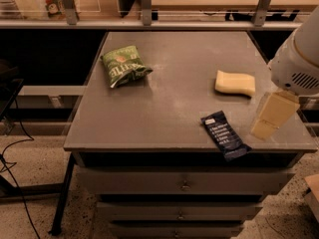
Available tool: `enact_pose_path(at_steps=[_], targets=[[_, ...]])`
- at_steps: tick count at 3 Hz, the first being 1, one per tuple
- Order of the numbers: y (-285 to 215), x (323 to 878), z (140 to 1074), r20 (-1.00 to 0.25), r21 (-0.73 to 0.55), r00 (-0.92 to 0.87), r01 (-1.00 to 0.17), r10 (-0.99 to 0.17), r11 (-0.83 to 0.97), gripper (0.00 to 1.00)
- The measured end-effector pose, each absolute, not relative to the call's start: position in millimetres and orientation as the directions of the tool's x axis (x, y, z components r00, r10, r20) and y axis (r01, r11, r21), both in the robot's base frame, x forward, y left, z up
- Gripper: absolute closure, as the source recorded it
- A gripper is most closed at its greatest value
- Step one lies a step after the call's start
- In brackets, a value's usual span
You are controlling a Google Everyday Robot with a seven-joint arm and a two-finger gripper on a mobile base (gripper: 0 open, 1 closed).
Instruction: Move rxbar blueberry near green jalapeno chip bag
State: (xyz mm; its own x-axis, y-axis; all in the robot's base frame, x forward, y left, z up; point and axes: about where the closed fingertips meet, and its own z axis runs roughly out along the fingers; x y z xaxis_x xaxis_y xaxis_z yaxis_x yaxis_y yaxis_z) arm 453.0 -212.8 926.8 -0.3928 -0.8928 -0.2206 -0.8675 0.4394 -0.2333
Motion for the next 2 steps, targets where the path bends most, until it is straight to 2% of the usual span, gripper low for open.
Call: enact_pose_path(at_steps=[2], targets=[[-210.1,476.6,869.0,-0.192,-0.122,-0.545,-0.812,-0.816,0.571,0.00]])
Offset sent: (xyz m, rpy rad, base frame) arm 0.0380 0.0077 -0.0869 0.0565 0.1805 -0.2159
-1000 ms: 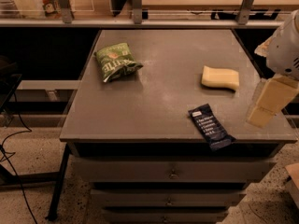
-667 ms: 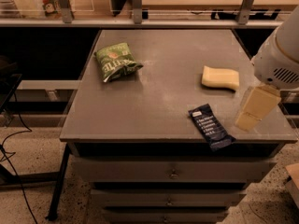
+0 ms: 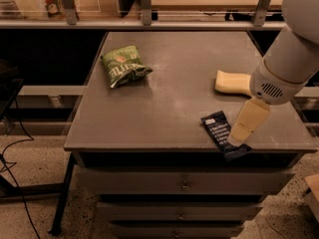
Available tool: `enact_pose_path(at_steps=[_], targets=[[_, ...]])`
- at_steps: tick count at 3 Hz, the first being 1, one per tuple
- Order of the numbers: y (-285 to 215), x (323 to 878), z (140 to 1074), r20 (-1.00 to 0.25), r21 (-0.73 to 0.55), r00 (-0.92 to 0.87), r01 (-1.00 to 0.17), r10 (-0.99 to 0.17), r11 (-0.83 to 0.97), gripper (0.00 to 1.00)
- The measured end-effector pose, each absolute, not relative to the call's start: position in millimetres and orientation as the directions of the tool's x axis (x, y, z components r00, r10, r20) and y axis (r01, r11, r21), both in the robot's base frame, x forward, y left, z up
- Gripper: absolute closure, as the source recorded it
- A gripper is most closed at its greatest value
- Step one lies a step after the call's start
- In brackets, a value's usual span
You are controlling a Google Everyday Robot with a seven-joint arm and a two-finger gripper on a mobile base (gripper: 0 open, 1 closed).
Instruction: Move rxbar blueberry near green jalapeno chip bag
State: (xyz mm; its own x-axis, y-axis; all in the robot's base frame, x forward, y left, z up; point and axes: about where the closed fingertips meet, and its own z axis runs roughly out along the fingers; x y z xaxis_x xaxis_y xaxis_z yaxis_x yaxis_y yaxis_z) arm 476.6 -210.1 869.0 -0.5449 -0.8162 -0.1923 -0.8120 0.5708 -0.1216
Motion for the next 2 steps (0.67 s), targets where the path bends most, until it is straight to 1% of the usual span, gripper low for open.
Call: enact_pose_path(at_steps=[2], targets=[[-199.4,486.5,834.5,-0.197,-0.056,-0.603,-0.780,-0.773,0.623,0.00]])
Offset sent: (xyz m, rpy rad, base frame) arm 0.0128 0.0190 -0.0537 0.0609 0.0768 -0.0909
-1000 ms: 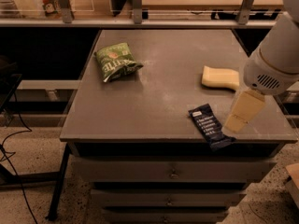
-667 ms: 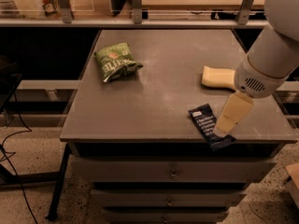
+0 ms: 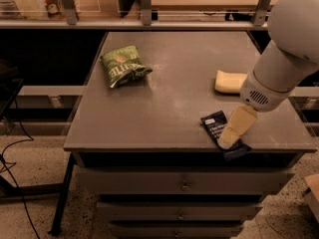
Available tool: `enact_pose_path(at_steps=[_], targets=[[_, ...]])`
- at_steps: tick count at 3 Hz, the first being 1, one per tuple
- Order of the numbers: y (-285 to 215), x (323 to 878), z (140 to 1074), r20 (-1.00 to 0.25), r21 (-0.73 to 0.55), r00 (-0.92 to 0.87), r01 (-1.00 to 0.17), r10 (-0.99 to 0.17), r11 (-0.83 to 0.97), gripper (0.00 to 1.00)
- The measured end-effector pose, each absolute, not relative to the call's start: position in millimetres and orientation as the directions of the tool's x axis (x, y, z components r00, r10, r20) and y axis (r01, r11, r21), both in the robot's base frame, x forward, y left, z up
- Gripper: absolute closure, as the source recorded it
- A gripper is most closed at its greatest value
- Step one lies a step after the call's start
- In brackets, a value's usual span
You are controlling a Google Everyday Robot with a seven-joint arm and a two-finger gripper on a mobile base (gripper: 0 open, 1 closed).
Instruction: Move rxbar blueberry near green jalapeno chip bag
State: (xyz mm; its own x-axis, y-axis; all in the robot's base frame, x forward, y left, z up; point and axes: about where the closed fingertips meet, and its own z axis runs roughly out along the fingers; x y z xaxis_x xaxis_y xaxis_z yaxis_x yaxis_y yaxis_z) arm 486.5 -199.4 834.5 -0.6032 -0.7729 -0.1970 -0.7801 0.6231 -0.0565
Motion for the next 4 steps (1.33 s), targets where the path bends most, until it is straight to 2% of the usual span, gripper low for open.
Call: enact_pose_path(at_steps=[1,2,4], targets=[[-196.6,482.7,821.4,-0.186,-0.053,-0.641,-0.750,-0.745,0.659,0.00],[-195.6,478.3,813.3,-0.176,-0.049,-0.668,-0.728,-0.723,0.684,0.18],[-193.7,473.8,806.9,-0.162,-0.046,-0.688,-0.711,-0.708,0.701,0.64]])
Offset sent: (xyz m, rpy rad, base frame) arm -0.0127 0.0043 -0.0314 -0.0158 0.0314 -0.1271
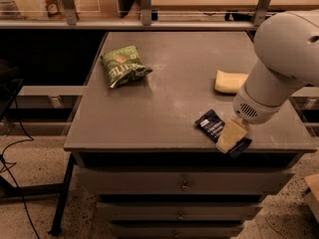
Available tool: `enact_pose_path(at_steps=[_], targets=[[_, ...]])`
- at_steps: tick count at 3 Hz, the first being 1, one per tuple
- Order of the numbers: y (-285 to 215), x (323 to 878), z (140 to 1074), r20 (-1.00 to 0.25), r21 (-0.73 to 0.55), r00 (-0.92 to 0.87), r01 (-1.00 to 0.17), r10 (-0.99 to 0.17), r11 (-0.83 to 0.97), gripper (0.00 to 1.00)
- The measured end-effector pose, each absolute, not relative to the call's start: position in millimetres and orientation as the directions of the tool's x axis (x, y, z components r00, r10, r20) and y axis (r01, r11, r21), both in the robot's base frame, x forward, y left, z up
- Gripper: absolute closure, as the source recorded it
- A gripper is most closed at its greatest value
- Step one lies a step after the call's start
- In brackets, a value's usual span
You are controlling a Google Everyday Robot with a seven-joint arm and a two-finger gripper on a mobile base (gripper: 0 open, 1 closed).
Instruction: Move rxbar blueberry near green jalapeno chip bag
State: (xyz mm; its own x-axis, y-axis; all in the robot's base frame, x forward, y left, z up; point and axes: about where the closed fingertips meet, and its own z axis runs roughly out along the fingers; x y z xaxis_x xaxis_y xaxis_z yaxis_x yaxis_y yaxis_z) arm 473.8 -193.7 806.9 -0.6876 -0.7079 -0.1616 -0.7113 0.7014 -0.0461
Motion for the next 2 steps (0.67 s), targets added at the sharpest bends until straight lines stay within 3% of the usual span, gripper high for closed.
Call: enact_pose_path(at_steps=[2], targets=[[-193.7,473.8,813.9,-0.161,-0.046,-0.688,-0.711,-0.708,0.701,0.90]])
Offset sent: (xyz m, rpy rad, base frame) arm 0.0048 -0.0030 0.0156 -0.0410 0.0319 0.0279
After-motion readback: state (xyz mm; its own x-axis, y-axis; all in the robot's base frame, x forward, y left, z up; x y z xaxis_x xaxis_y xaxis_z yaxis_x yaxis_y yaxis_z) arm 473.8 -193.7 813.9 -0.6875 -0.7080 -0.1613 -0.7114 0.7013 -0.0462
